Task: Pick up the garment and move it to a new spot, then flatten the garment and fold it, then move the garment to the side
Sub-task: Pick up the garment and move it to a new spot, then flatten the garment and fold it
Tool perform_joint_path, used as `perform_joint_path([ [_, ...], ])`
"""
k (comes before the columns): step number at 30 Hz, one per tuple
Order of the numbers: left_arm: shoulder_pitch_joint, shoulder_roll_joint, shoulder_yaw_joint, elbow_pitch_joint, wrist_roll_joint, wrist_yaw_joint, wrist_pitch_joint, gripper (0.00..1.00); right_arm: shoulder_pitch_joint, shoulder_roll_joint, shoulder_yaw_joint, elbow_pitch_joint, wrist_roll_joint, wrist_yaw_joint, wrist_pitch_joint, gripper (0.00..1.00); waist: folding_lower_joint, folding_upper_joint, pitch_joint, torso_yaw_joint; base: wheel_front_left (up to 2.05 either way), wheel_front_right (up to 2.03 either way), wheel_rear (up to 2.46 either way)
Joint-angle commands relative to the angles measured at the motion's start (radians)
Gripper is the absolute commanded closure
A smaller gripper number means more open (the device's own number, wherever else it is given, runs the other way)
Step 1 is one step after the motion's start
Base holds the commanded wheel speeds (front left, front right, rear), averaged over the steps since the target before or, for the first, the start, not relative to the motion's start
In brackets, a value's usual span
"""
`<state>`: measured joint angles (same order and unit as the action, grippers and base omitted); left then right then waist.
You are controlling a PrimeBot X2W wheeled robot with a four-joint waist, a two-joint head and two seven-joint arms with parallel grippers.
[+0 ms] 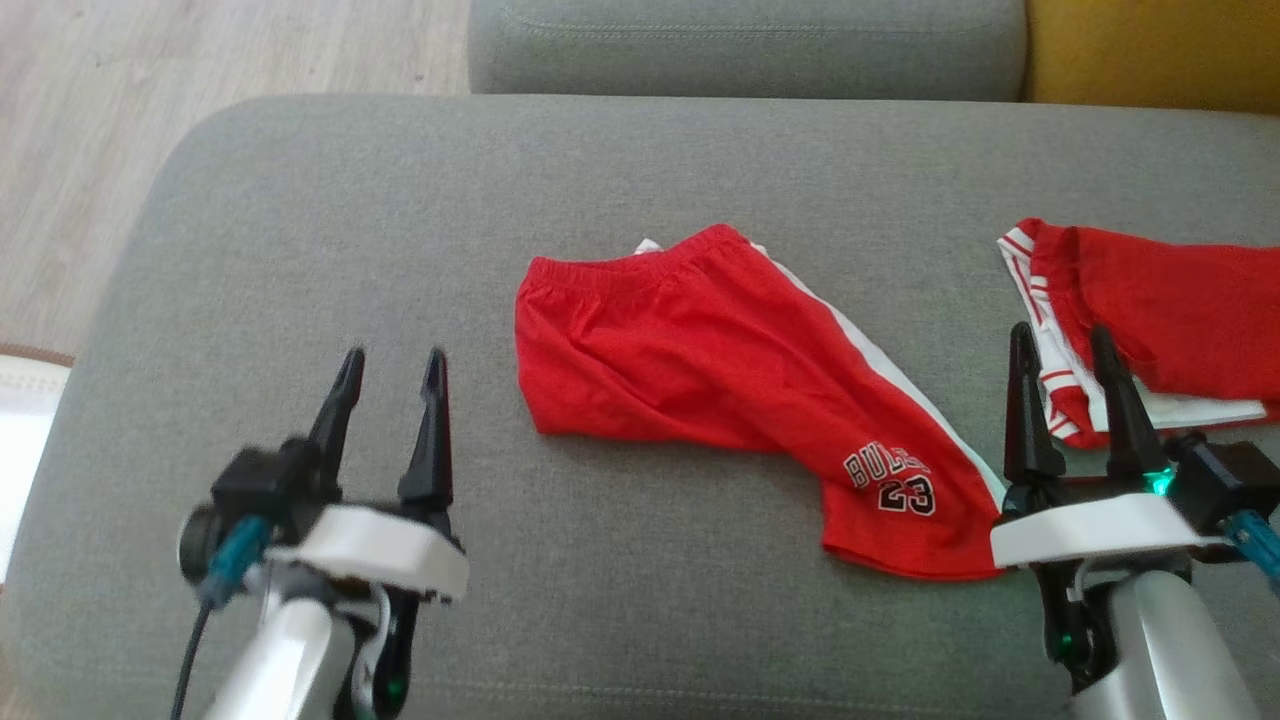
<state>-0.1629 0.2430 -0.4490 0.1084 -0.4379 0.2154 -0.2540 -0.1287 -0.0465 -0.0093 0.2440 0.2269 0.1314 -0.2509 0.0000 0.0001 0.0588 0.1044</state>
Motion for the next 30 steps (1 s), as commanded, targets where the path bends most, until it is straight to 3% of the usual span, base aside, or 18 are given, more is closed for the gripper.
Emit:
perform_joint_path([
  [1,-0.025,-0.012,0.067,-0.043,0.015,-0.014,-0.008,0.0,-0.009,-0.004,0.024,-0.026,-0.012,-0.001,-0.007,0.0,0.0,-0.0001,0.005,0.004,0.0,0.0,0.0],
  [10,-0.017,-0.122,0.148,-0.018,0.12,-0.13,-0.008,0.0,-0.106,-0.006,0.056,-0.024,-0.062,-0.001,0.077,0.0,0.0,-0.0001,0.068,0.052,0.0,0.0,0.0],
  [13,-0.028,-0.148,0.152,0.003,0.145,-0.16,-0.008,0.0,-0.173,-0.042,0.098,0.014,-0.063,-0.001,0.131,0.0,0.0,-0.0001,0.1,0.077,0.0,0.0,0.0],
  [23,-0.058,-0.189,0.158,0.054,0.176,-0.213,-0.008,0.0,-0.405,-0.203,0.268,0.229,0.178,-0.001,0.324,0.0,0.0,-0.0001,0.181,0.185,0.0,0.0,0.0],
  [30,-0.067,-0.192,0.126,0.059,0.152,-0.211,-0.008,0.0,-0.497,-0.315,0.434,0.319,0.348,-0.001,0.402,0.0,0.0,-0.0001,0.209,0.248,0.0,0.0,0.0],
])
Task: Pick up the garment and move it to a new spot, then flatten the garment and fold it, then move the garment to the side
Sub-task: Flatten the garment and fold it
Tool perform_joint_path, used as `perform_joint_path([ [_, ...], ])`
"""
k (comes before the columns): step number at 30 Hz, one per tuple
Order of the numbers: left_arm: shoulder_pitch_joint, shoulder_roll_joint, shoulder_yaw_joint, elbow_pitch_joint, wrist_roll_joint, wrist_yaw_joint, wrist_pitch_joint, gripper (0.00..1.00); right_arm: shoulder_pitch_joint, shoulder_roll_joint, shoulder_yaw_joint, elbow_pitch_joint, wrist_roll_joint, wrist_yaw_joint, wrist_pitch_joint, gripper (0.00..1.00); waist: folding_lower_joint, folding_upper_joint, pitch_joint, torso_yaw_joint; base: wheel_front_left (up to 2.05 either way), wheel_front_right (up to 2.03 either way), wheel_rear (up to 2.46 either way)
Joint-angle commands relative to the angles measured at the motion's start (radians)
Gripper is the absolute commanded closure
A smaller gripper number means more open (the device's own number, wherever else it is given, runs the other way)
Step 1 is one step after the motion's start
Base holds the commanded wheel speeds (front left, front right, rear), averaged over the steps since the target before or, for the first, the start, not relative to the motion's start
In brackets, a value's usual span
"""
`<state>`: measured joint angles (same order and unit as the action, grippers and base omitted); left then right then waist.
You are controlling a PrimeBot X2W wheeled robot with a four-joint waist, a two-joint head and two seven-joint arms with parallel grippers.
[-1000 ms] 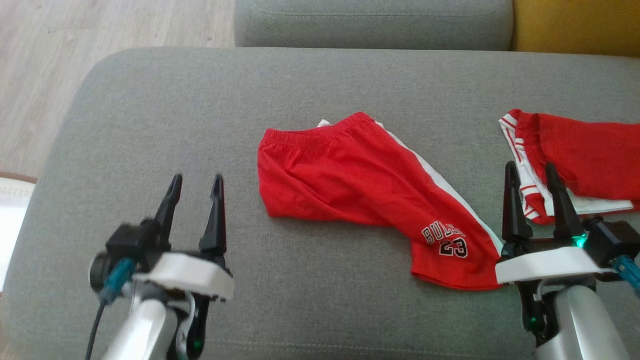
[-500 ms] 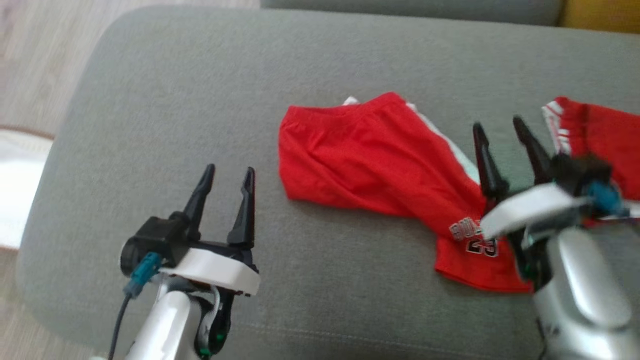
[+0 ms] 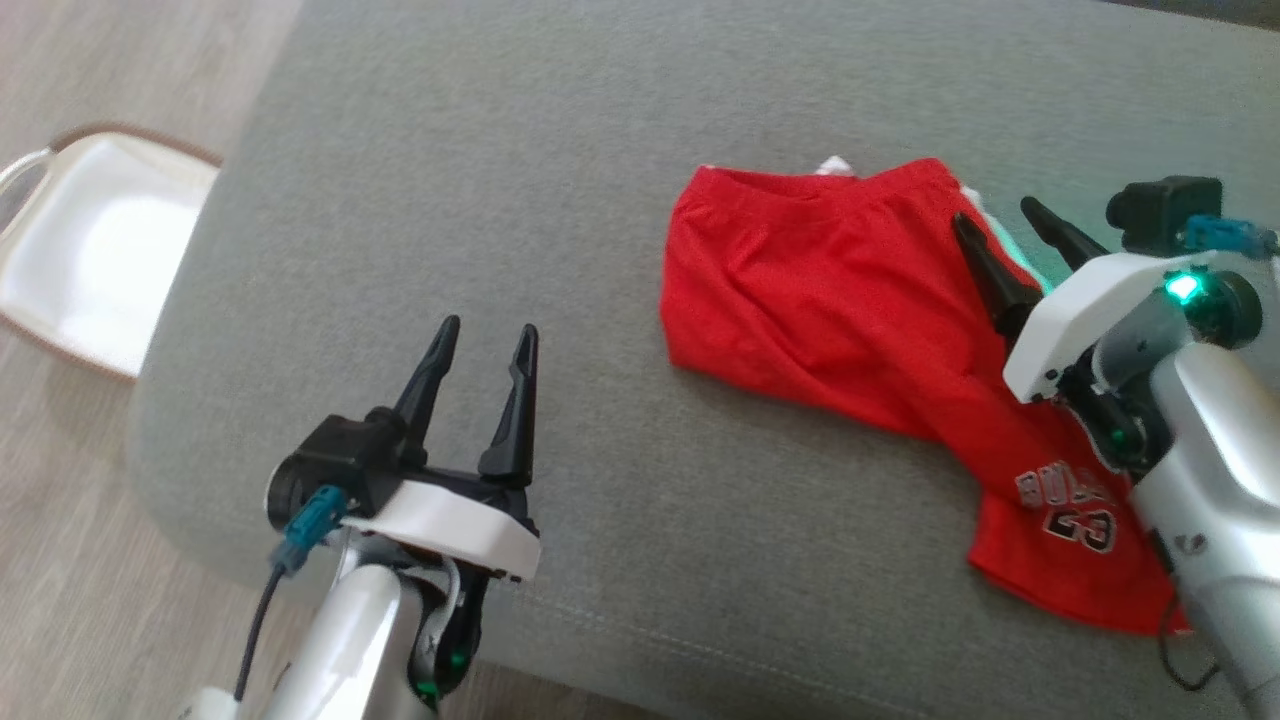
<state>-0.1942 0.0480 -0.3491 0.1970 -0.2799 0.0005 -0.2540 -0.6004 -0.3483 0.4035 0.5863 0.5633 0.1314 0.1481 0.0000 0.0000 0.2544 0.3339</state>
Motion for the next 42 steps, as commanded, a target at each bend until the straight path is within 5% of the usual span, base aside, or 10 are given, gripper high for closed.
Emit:
perform_joint_path([
  [1,-0.037,0.003,0.02,-0.03,-0.01,0.007,-0.008,0.0,-0.034,-0.025,0.044,-0.014,0.031,-0.001,0.01,0.0,0.0,0.0,0.017,0.026,0.0,0.0,0.0],
  [10,-0.044,0.002,-0.008,-0.036,-0.025,0.026,-0.008,0.0,-0.102,-0.095,0.203,0.075,0.125,-0.001,0.052,0.0,0.0,0.0,0.038,0.055,0.0,0.0,0.0],
  [11,-0.045,0.002,-0.011,-0.036,-0.026,0.028,-0.008,0.0,-0.111,-0.099,0.215,0.085,0.134,-0.001,0.048,0.57,0.0,0.0,0.04,0.055,0.0,0.0,0.0],
  [12,-0.046,0.002,-0.012,-0.036,-0.028,0.03,-0.008,0.0,-0.122,-0.104,0.223,0.093,0.14,-0.001,0.035,1.0,0.0,0.0,0.04,0.055,0.0,0.0,0.0],
  [30,-0.036,0.002,0.01,-0.027,-0.034,0.033,-0.008,0.0,-0.468,-0.177,0.166,0.314,-0.076,-0.001,-0.337,1.0,0.0,0.0,-0.053,-0.037,0.0,0.0,0.0],
  [36,-0.007,0.002,0.026,-0.028,-0.025,0.029,-0.008,0.0,-0.535,-0.13,0.193,0.275,-0.174,-0.001,-0.38,1.0,0.0,0.0,-0.106,-0.061,0.0,0.0,0.0],
  [42,0.017,0.002,0.032,-0.03,-0.019,0.027,-0.008,0.0,-0.44,-0.034,0.269,0.185,-0.229,-0.001,-0.372,1.0,0.0,0.0,-0.135,-0.066,0.0,0.0,0.0],
])
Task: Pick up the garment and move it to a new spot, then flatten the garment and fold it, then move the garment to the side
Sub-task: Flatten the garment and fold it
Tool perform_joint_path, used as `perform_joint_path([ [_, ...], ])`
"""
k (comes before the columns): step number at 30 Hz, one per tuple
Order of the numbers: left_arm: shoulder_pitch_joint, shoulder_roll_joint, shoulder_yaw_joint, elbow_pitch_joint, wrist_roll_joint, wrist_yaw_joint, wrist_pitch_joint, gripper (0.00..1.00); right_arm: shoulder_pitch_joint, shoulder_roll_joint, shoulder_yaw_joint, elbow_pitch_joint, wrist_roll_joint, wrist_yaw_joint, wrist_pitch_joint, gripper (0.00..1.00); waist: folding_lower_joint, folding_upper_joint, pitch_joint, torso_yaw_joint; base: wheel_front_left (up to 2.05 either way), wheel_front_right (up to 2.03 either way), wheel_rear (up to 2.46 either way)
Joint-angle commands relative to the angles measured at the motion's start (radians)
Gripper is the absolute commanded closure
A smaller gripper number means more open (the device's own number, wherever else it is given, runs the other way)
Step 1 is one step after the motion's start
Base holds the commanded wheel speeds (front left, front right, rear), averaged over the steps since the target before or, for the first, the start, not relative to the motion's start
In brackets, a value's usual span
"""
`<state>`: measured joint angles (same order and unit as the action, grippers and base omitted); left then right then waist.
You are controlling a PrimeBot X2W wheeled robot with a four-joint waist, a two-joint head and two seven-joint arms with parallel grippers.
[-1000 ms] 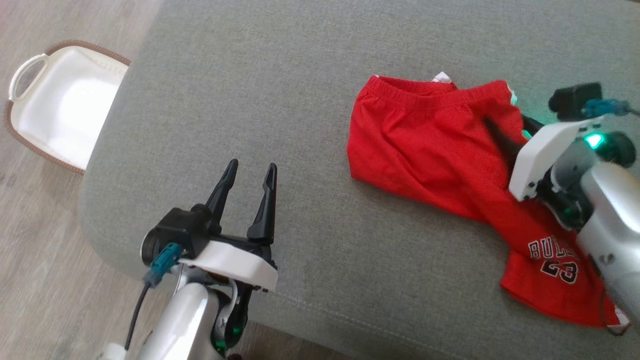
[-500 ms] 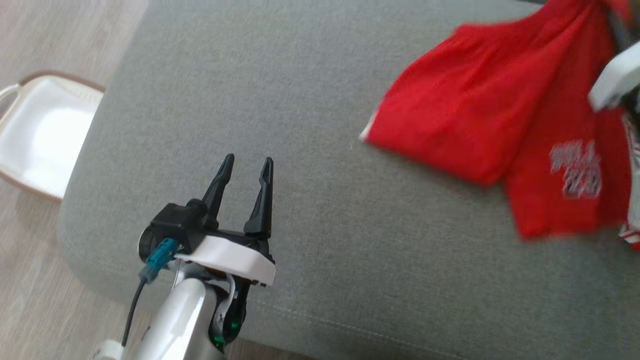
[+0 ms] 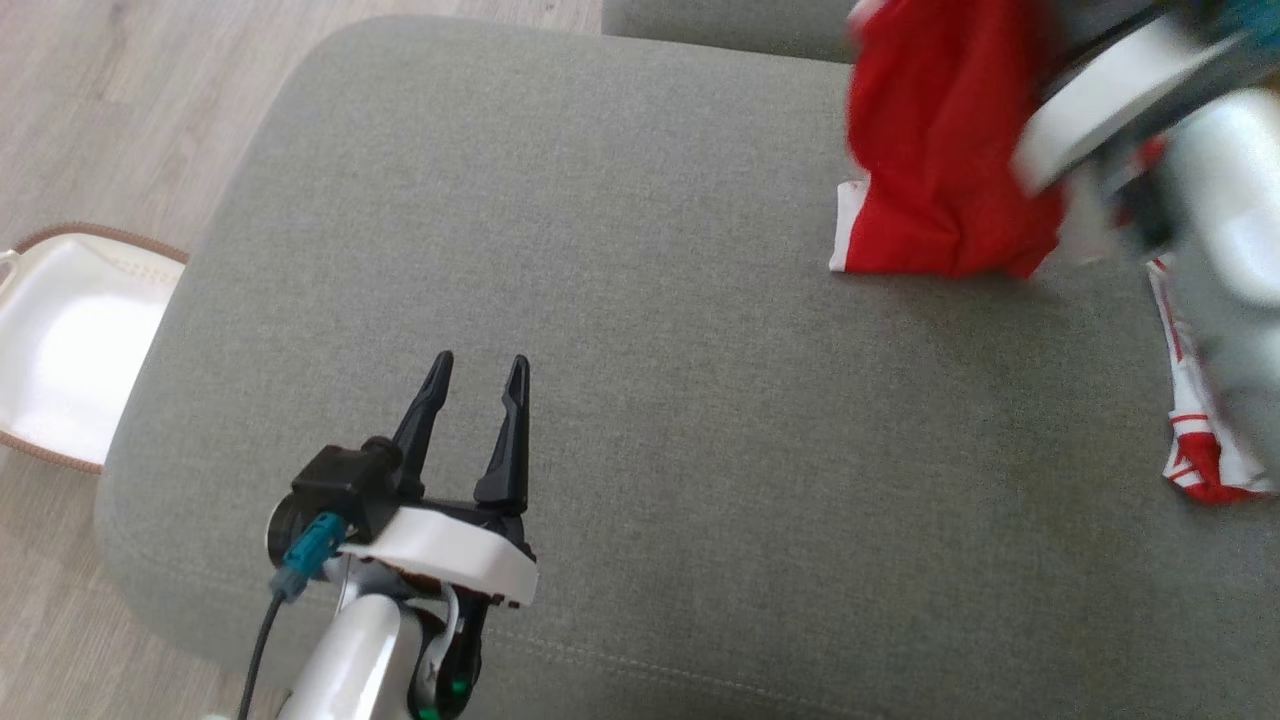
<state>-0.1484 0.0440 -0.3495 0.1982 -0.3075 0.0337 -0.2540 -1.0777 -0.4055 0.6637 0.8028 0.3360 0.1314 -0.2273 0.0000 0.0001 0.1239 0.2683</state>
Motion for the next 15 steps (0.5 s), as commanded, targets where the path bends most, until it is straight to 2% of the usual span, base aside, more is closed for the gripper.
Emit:
perform_joint_path([
  [1,-0.025,0.006,0.033,-0.031,0.009,-0.007,-0.008,0.0,0.067,0.043,0.021,-0.048,-0.003,-0.001,0.009,1.0,0.0,-0.0001,-0.008,0.001,0.0,0.0,0.0],
  [5,-0.011,0.006,0.037,-0.033,0.012,-0.009,-0.008,0.0,0.199,0.137,0.074,-0.113,-0.002,-0.001,0.036,1.0,0.0,-0.0001,-0.016,0.002,0.0,0.0,0.0],
  [6,-0.005,0.006,0.04,-0.032,0.012,-0.011,-0.008,0.0,0.262,0.186,0.093,-0.127,-0.009,-0.001,0.045,1.0,0.0,-0.0001,-0.02,0.002,0.0,0.0,0.0],
  [9,-0.001,0.006,0.036,-0.026,0.011,-0.013,-0.008,0.0,0.349,0.262,0.124,-0.119,-0.022,-0.001,0.057,1.0,0.0,-0.0001,-0.025,0.006,0.0,0.0,0.0],
  [10,0.0,0.006,0.034,-0.024,0.01,-0.014,-0.008,0.0,0.371,0.28,0.132,-0.109,-0.033,-0.001,0.059,0.61,0.0,-0.0001,-0.027,0.007,0.0,0.0,0.0],
  [11,0.0,0.006,0.034,-0.024,0.01,-0.014,-0.008,0.0,0.371,0.28,0.132,-0.109,-0.033,-0.001,0.059,0.61,0.0,-0.0001,-0.027,0.007,0.0,0.0,0.0],
  [12,-0.001,0.006,0.031,-0.022,0.01,-0.014,-0.008,0.0,0.391,0.294,0.135,-0.097,-0.043,-0.001,0.06,0.0,0.0,-0.0001,-0.028,0.009,0.0,0.0,0.0],
  [15,-0.004,0.006,0.023,-0.016,0.008,-0.014,-0.008,0.0,0.435,0.325,0.145,-0.069,-0.059,-0.001,0.061,0.0,0.0,-0.0001,-0.033,0.014,0.0,0.0,0.0],
])
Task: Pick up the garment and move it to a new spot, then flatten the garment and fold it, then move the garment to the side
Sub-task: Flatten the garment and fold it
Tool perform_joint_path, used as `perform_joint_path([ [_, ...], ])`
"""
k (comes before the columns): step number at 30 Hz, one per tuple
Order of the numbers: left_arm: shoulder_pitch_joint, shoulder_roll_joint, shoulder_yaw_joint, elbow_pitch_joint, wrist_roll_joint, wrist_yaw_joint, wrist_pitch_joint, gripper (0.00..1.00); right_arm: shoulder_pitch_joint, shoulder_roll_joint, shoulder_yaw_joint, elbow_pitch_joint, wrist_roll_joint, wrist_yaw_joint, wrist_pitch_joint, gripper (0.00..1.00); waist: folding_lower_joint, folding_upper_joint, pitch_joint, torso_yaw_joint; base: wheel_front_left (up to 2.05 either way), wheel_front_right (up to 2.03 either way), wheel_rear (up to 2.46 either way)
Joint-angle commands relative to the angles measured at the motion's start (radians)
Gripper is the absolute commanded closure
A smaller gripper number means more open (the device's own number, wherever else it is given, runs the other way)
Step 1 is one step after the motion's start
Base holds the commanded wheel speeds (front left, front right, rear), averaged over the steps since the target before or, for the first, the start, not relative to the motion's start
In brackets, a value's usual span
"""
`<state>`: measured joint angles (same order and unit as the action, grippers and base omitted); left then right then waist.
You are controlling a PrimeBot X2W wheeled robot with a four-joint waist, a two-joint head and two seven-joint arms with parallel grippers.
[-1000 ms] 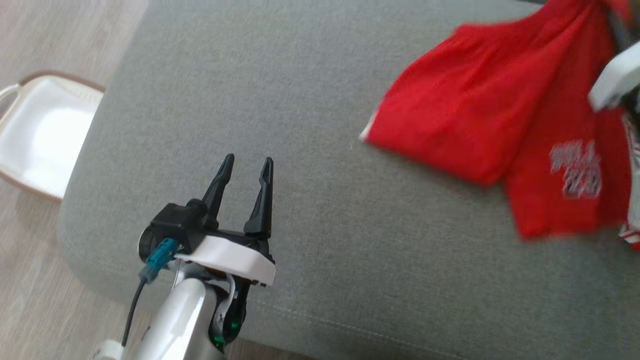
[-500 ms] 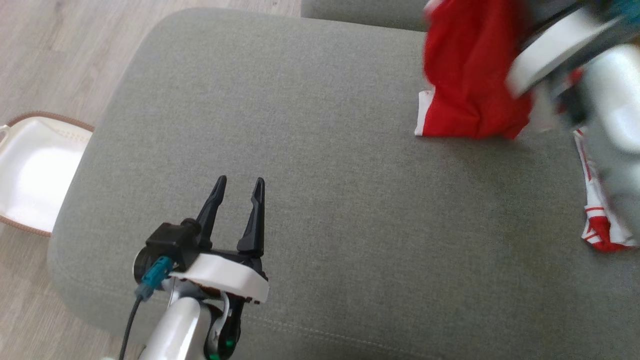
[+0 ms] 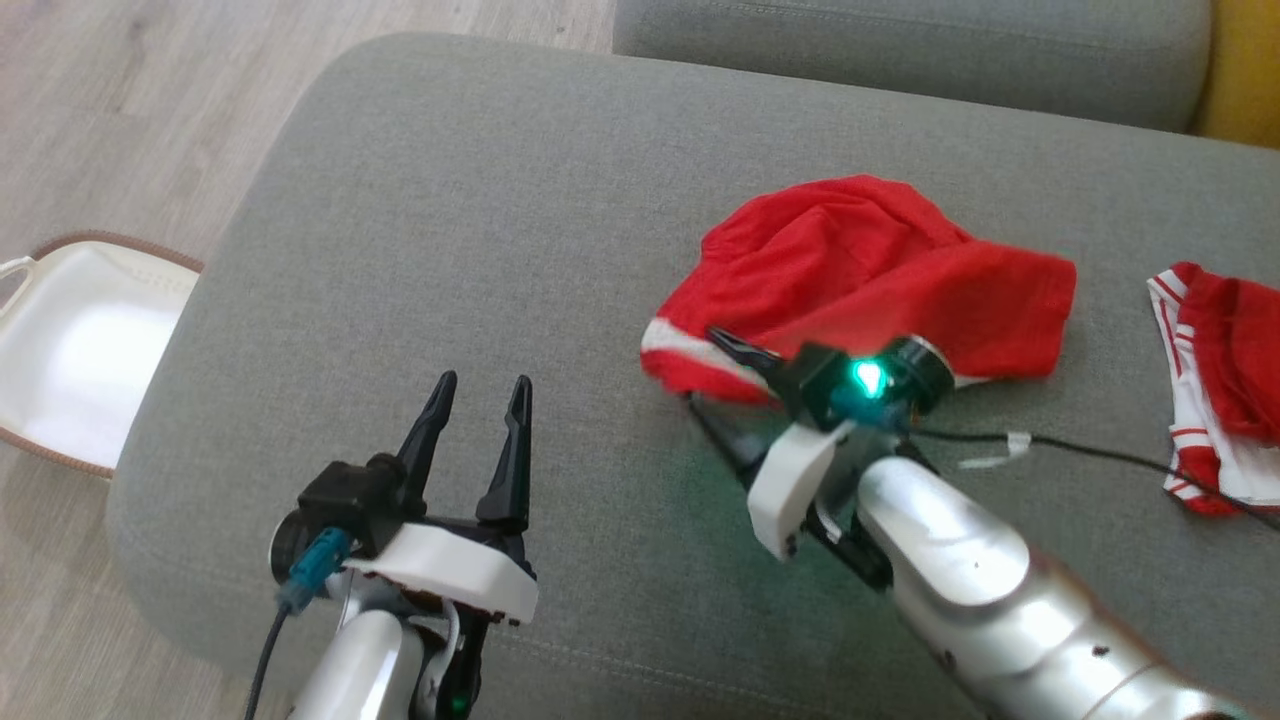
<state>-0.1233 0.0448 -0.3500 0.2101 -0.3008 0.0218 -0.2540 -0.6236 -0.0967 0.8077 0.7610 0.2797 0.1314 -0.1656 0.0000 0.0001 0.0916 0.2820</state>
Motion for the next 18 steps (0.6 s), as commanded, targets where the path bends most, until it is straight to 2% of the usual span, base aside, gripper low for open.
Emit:
perform_joint_path([
  [1,-0.029,0.005,0.025,-0.027,0.001,-0.002,-0.008,0.0,-0.01,0.022,0.0,-0.023,-0.005,-0.001,-0.004,0.0,0.0,-0.0001,-0.002,0.0,0.0,0.0,0.0],
  [8,-0.011,0.005,0.047,-0.021,0.01,-0.004,-0.008,0.0,0.024,0.027,-0.062,0.0,-0.015,-0.001,-0.011,0.0,0.0,-0.0001,-0.031,-0.035,0.0,0.0,0.0],
  [14,0.001,0.005,0.071,-0.027,0.018,-0.009,-0.008,0.0,0.068,-0.023,-0.118,-0.029,-0.039,-0.001,0.015,0.0,0.0,-0.0001,-0.052,-0.096,0.0,0.0,0.0],
  [18,0.003,0.005,0.086,-0.039,0.02,-0.01,-0.008,0.0,0.112,-0.066,-0.191,-0.086,-0.055,-0.001,0.027,0.0,0.0,-0.0001,-0.059,-0.137,0.0,0.0,0.0],
])
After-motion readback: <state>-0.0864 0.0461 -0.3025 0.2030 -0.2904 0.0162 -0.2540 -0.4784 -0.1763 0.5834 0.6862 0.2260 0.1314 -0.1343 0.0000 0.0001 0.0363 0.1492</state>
